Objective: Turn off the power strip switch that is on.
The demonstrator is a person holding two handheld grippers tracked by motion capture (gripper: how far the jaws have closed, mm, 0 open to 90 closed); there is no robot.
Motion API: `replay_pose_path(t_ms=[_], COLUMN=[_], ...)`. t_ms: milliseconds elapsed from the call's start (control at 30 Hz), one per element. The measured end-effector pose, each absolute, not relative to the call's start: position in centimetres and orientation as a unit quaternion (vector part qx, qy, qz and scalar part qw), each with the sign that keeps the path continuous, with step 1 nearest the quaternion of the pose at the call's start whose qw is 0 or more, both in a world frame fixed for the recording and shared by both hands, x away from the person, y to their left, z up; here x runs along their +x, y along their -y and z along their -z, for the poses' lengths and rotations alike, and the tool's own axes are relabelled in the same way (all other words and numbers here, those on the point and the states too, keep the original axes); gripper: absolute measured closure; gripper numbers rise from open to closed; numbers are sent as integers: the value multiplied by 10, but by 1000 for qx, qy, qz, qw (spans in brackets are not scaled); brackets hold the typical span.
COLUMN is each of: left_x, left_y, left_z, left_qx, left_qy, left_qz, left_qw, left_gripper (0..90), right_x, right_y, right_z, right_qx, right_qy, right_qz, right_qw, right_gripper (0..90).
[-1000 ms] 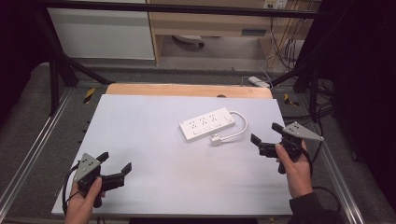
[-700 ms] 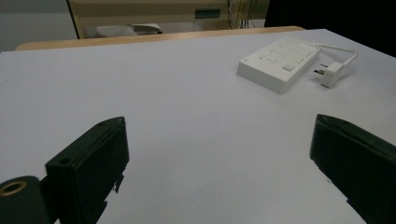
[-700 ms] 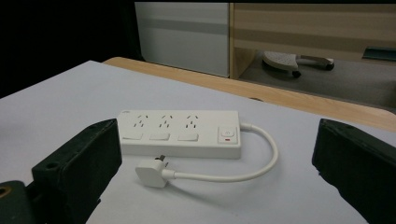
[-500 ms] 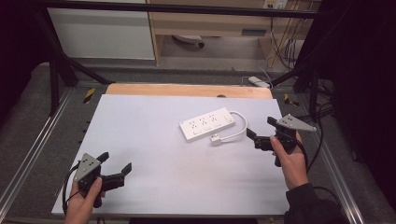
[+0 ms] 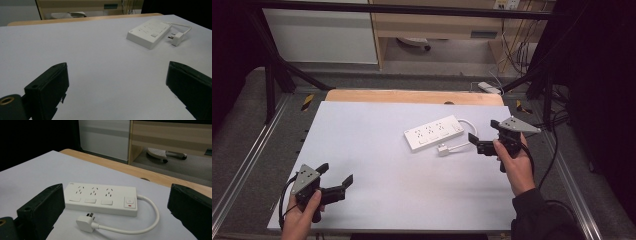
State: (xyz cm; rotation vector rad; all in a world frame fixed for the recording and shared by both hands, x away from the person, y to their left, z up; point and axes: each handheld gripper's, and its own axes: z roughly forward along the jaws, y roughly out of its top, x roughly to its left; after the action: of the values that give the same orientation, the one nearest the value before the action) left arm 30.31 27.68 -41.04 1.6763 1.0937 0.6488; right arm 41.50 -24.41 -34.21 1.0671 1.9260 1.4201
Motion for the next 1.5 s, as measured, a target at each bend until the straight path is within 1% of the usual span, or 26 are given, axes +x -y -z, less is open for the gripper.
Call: replay_pose_path(t_ms=[1133,1500], left_x=[303,303], left_y=[-277,-277], left_z=[411,410], left_qx=[693,690], left_qy=[-452,-452], left_qz=[-265,-265], left_qw=[496,499], left_gripper=[44,44], right_x=[447,458], right_y=[217,206], right_z=[339,345], right_qx=[389,398], right_qy=[-718,-720], right_qz=[-522,-513], right_qw=[245,244], right_gripper=[19,24])
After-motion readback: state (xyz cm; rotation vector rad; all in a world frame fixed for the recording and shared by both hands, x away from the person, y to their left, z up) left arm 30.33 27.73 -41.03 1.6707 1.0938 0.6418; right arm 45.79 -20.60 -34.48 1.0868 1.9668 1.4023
